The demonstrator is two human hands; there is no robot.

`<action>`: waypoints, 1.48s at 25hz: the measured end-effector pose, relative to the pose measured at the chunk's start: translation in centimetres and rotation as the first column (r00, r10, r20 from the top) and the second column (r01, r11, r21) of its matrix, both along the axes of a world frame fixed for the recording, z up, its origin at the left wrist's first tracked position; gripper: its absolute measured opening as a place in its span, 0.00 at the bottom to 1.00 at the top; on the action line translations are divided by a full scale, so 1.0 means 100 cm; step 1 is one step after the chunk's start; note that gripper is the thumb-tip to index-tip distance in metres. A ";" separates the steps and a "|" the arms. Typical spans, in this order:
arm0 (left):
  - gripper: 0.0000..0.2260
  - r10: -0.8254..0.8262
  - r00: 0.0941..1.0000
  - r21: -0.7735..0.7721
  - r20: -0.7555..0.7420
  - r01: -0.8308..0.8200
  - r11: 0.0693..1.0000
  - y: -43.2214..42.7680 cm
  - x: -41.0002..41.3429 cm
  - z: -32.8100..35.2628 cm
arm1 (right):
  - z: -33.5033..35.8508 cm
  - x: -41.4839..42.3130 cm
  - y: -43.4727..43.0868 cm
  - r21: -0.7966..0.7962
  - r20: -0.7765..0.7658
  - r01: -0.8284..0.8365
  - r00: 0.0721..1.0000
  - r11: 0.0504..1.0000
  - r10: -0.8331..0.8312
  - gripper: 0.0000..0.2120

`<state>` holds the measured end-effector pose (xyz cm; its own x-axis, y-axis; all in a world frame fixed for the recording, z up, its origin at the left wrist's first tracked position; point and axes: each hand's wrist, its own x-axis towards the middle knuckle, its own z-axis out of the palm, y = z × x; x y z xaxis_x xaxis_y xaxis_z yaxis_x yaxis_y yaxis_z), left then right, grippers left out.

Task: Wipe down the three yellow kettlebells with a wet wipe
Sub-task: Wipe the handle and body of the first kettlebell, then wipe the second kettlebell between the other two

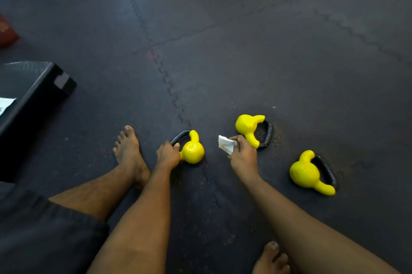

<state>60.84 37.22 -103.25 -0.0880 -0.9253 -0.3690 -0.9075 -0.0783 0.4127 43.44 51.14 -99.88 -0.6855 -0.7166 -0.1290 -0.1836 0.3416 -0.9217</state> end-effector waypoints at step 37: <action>0.04 -0.696 0.715 -0.280 0.060 0.681 0.676 0.028 -0.181 0.049 | -0.008 -0.110 0.069 0.024 0.134 0.340 0.931 0.940 -0.340 0.09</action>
<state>42.76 40.05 -98.39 -0.7504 -0.6534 -0.0996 -0.6388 0.6783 0.3630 32.47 58.04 -100.66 -0.8645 -0.4432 -0.2370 0.0690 0.3625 -0.9294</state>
